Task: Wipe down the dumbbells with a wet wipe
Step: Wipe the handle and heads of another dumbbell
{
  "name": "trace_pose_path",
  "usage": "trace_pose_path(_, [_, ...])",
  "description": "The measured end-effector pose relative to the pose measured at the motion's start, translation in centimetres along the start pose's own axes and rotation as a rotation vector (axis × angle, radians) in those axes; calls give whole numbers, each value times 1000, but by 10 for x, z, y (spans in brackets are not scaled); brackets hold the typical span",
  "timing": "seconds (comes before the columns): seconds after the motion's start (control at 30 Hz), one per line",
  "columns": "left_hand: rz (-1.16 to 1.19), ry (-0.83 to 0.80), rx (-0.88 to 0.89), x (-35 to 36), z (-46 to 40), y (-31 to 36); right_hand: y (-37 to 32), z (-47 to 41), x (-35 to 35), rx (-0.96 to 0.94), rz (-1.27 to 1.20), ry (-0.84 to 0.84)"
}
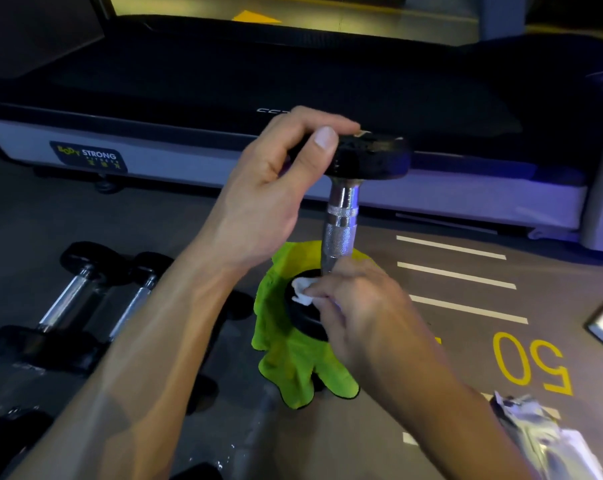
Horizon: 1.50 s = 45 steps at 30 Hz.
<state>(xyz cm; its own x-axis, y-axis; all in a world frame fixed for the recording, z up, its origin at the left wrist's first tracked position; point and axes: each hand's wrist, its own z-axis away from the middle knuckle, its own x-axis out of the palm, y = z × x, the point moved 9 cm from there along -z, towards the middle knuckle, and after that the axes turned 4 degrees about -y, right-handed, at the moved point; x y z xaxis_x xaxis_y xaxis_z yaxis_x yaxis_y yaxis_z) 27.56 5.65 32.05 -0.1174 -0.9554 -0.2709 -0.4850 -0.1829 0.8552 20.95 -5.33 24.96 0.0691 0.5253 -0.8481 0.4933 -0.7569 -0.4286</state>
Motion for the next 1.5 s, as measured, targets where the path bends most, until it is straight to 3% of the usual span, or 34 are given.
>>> trace_pose_path(0.13, [57, -27, 5, -7, 2, -3, 31, 11, -9, 88, -296, -87])
trace_pose_path(0.4, [163, -44, 10, 1, 0, -8, 57, 18, -8, 141, -546, -74])
trace_pose_path(0.5, [166, -26, 3, 3, -2, -7, 49, 8, -11, 120, -441, 32])
trace_pose_path(0.7, [130, -39, -4, 4, -1, -5, 3, -14, -56, -95, -47, 420])
trace_pose_path(0.77, [131, -44, -4, 4, -2, -5, 1, -14, -53, -109, -5, 405])
trace_pose_path(0.97, [109, -38, -2, 4, -2, -7, -6, -3, -5, -35, 62, 5])
trace_pose_path(1.13, [120, -52, -20, 1, -2, -6, -7, -24, -40, -104, 3, 234])
trace_pose_path(1.27, [134, -43, -30, 2, -3, -8, 4, 2, -7, -72, -16, 118])
trace_pose_path(1.37, [152, -37, -33, 3, -1, -8, 7, 6, -8, -109, -43, 125])
trace_pose_path(1.5, [168, -36, -45, 4, -3, -8, 6, -22, -54, -136, -27, 391])
